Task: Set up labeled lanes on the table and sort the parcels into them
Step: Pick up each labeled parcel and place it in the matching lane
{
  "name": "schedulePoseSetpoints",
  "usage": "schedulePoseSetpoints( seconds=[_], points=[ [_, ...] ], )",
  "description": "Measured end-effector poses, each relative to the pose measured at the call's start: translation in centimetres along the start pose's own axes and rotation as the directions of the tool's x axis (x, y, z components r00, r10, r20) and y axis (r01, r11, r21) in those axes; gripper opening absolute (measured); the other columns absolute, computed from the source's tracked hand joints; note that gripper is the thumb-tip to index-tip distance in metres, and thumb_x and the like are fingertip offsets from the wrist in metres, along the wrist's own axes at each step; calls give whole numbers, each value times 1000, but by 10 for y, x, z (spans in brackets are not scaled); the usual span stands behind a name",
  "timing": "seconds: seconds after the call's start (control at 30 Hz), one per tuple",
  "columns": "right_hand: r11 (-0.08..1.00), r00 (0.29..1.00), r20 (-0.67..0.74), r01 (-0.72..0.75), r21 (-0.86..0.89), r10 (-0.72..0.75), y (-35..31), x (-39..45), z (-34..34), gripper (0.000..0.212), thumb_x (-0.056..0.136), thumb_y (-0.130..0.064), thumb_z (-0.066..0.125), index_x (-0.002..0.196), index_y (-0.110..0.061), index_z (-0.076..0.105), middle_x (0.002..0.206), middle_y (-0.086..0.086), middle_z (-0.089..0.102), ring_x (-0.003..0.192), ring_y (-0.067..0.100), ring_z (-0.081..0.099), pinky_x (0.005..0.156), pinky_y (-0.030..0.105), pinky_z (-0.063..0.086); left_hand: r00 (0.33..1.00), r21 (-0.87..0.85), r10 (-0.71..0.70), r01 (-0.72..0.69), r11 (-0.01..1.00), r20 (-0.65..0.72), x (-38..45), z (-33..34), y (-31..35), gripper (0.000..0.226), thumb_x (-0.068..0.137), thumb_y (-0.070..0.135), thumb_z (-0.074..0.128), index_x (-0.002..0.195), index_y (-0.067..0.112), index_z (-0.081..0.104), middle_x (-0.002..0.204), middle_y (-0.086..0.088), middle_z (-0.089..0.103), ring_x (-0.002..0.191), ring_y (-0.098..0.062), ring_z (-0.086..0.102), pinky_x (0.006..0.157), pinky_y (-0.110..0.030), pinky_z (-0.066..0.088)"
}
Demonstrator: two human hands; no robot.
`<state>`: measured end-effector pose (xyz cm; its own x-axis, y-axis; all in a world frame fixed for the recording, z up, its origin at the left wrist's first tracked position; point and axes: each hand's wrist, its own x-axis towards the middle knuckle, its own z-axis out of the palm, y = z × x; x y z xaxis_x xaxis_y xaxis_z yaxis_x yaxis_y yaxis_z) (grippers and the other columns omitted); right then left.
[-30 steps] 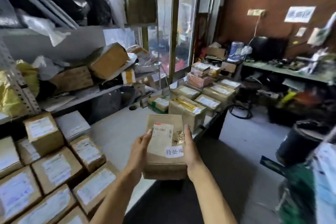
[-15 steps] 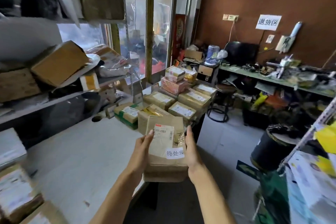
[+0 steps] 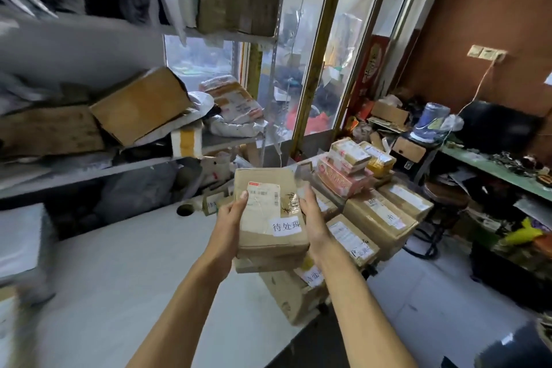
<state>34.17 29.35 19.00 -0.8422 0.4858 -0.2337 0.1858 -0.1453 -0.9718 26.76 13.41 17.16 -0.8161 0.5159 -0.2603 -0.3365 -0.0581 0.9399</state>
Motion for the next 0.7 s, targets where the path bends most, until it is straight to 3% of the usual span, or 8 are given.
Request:
schedulePoseSetpoints(
  seconds=[0.07,0.13,0.23,0.33,0.47,0.6,0.7],
  points=[
    [999,998,57,-13,-45,16,-8,32,4,54,93,-82,32,117,-48,66,119,-11,72,116,15,66,107,44,51,998,-29,7,-8,1000,-63,18,-1,7,70,83,82,47,134,34,51,125,7,64,105,-11,64,71,-35,51],
    [996,987,153,-30,-86,43,-18,67,6,54,94,-81,30,105,-48,71,114,-12,74,119,18,66,112,46,47,990,-50,11,-18,999,-140,38,-1,13,57,94,71,42,135,32,49,125,5,63,102,-10,63,66,-33,49],
    [992,965,257,-18,-125,50,-27,122,8,58,99,-76,25,128,-43,63,125,-9,71,119,16,66,106,42,51,966,-63,23,-41,997,-257,71,3,19,54,96,67,42,134,30,52,121,6,67,100,-10,64,66,-32,48],
    [989,942,332,2,-148,48,-25,171,10,66,94,-81,31,141,-43,56,133,-4,70,121,18,68,107,46,52,934,-74,1,-29,997,-356,103,7,20,50,98,64,42,133,29,51,119,6,67,95,-8,62,65,-32,47],
    [989,929,363,-18,-146,71,-13,229,7,62,91,-83,39,131,-43,64,129,-4,72,123,19,67,112,50,48,913,-63,-37,13,998,-406,145,12,18,57,97,69,39,135,28,50,122,3,66,98,-10,61,65,-32,45],
    [982,881,441,-111,-155,169,-6,264,1,61,101,-71,30,130,-31,67,126,1,74,122,22,68,112,48,48,879,-35,-58,46,998,-474,175,23,9,45,101,61,39,125,27,55,115,3,67,95,-10,61,64,-30,45],
    [976,868,458,-123,-178,193,2,282,-3,52,104,-67,29,123,-35,66,125,0,74,125,21,65,114,46,45,864,-38,-84,76,996,-497,193,27,-2,48,101,62,39,130,26,54,117,3,68,97,-10,63,63,-28,46]
  ],
)
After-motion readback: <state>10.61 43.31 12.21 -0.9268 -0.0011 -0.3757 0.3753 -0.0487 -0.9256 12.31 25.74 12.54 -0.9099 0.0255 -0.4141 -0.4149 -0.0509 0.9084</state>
